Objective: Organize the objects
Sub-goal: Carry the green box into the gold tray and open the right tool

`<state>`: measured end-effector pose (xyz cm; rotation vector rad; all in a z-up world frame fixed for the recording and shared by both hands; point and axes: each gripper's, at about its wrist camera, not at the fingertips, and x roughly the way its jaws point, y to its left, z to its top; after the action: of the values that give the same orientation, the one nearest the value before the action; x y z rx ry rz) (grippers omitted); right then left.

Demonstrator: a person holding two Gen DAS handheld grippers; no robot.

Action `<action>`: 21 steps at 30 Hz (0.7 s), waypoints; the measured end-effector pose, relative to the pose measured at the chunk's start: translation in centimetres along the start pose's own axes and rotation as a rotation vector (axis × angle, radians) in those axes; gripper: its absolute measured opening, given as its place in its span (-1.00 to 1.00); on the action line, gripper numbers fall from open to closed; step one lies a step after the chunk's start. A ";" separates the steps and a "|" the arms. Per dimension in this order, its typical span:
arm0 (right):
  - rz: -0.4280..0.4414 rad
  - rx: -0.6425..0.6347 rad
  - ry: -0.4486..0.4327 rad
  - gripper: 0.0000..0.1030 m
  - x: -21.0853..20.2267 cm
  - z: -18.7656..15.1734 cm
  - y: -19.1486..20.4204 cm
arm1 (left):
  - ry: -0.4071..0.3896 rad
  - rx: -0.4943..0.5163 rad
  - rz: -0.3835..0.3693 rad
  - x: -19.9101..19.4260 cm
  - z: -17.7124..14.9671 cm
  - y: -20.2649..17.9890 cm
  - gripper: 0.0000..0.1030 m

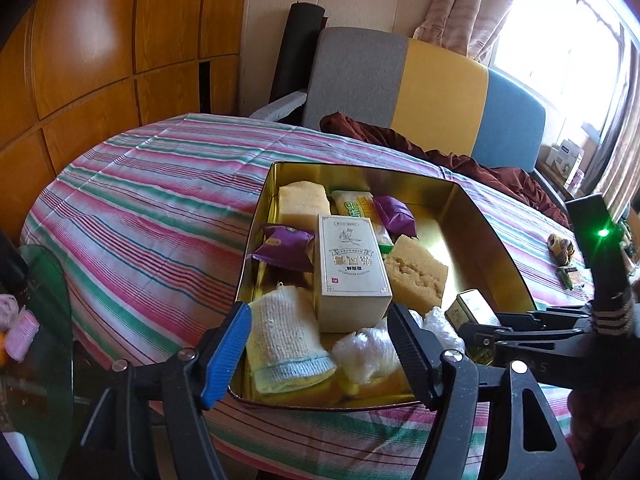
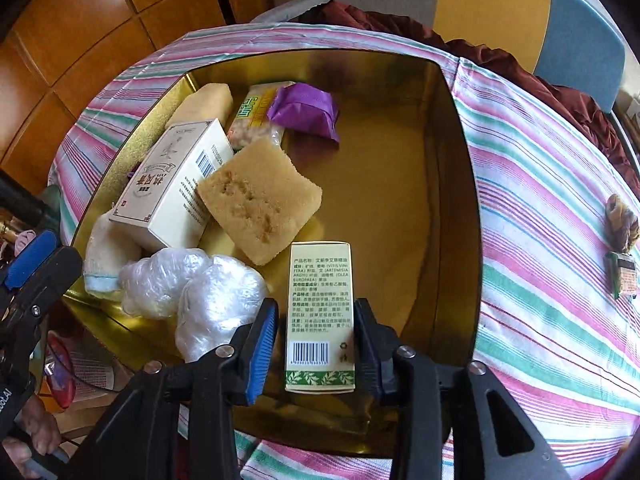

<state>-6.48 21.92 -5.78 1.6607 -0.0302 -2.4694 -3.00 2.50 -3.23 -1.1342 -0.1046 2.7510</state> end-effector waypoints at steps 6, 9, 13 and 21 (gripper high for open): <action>0.022 0.051 -0.077 -0.21 -2.8 -0.5 -1.8 | -0.013 0.032 0.008 -0.5 0.2 -0.8 0.40; 0.018 0.082 -0.103 -0.12 -4.0 -0.9 -3.1 | -0.022 0.054 0.012 -0.9 0.2 -1.4 0.42; -0.009 0.127 -0.119 -0.11 -4.8 -0.8 -5.2 | -0.027 0.084 0.010 -1.1 0.3 -2.2 0.43; -0.071 0.231 -0.117 -0.11 -6.2 -2.2 -10.9 | -0.027 0.139 -0.003 -1.3 0.6 -4.4 0.44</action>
<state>-3.57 33.72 -2.13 1.6236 -0.2856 -2.7027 -2.03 6.58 -1.35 -1.0605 0.0800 2.7225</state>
